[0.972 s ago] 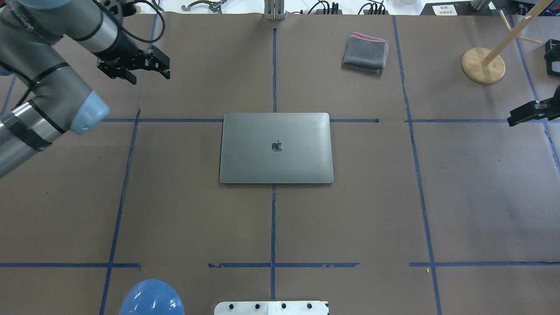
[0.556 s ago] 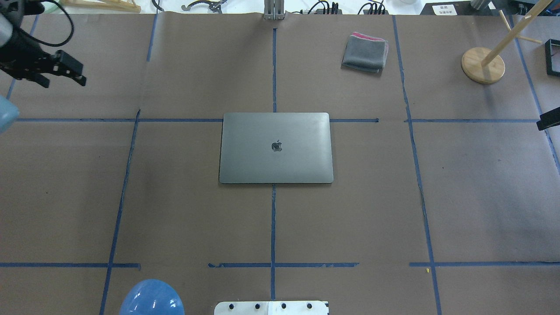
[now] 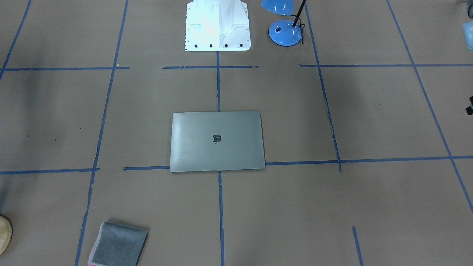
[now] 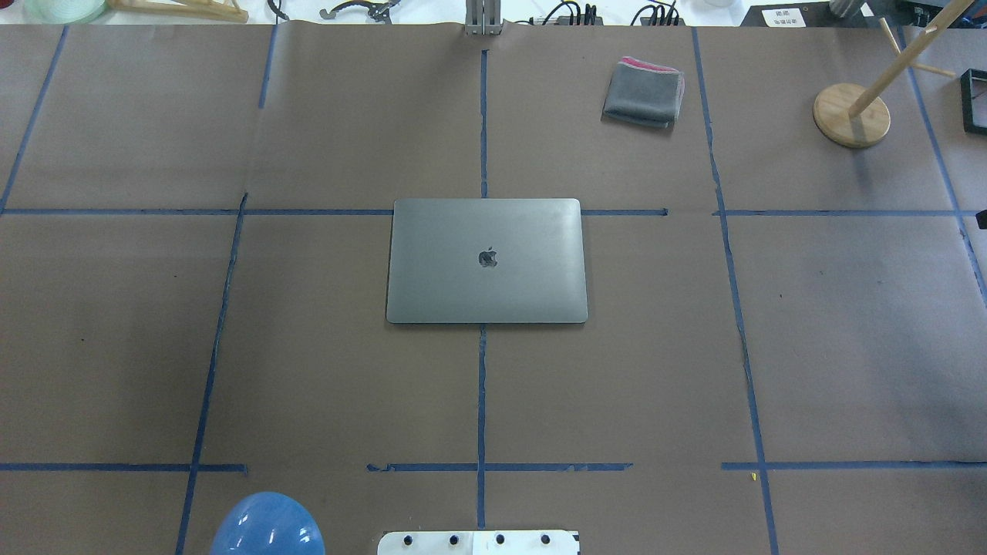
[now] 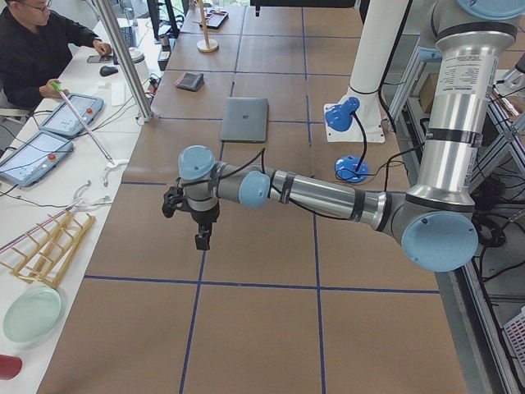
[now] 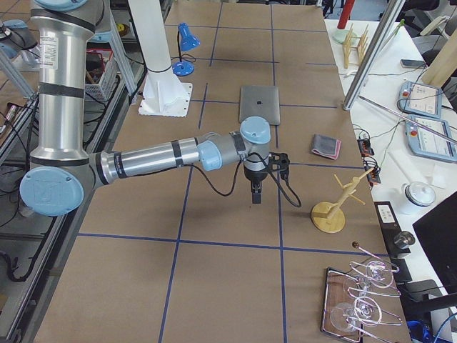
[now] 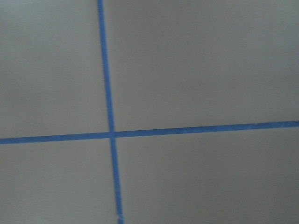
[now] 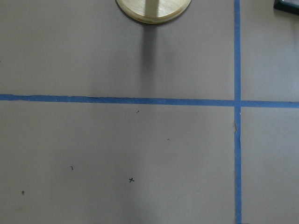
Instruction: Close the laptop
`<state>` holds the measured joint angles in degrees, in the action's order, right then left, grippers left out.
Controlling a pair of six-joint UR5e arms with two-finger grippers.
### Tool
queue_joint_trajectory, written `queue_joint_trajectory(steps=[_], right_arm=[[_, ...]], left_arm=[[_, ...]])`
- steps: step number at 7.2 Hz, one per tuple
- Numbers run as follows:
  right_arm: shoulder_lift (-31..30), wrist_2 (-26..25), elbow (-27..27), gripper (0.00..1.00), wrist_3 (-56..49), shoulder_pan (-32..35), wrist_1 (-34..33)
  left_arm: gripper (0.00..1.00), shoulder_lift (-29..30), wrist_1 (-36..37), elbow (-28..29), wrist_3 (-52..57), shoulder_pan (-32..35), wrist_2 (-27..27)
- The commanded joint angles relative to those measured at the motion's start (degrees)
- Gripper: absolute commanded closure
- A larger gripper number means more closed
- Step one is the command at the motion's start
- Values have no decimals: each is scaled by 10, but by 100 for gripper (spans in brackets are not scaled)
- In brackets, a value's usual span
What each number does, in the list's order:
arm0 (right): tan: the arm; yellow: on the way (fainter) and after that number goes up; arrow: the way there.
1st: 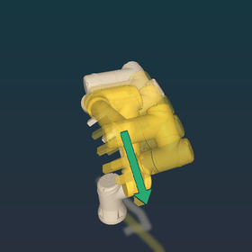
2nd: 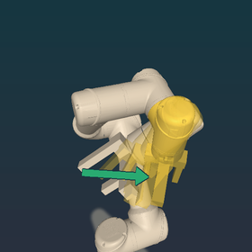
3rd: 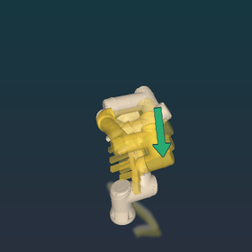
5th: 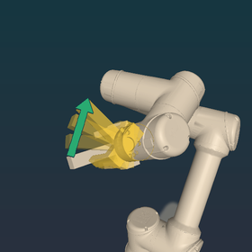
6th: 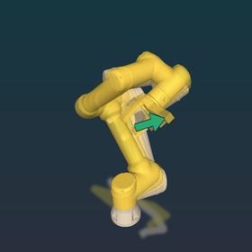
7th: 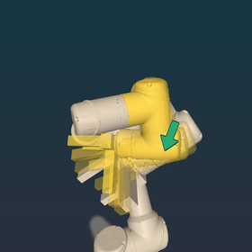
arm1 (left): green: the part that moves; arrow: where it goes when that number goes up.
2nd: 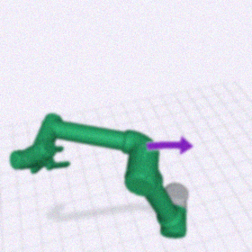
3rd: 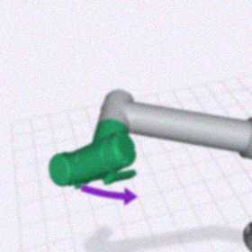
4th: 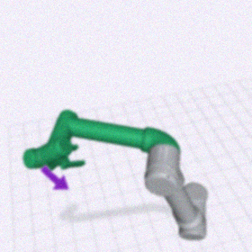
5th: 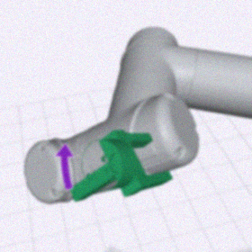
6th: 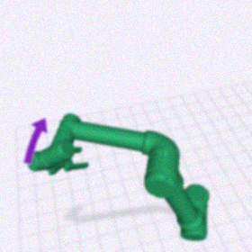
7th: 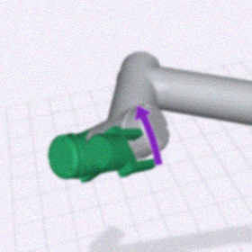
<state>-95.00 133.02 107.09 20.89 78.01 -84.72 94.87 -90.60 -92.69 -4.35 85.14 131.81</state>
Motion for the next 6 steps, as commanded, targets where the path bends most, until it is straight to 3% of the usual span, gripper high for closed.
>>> queue_joint_trajectory(steps=[1, 3, 5, 6], right_arm=[[3, 65, -32, 1, -118, 56, -59], [3, 71, -39, 1, -234, 107, -137], [-7, 68, -55, 1, -236, 137, -150], [-17, 65, -89, 1, -238, 145, -142]], left_arm=[[0, -8, 14, 46, 69, 34, 15], [0, -25, 16, 41, 69, 35, 20], [0, -35, 17, 38, 69, 35, 20], [0, -35, 17, 38, 68, 35, 20]])
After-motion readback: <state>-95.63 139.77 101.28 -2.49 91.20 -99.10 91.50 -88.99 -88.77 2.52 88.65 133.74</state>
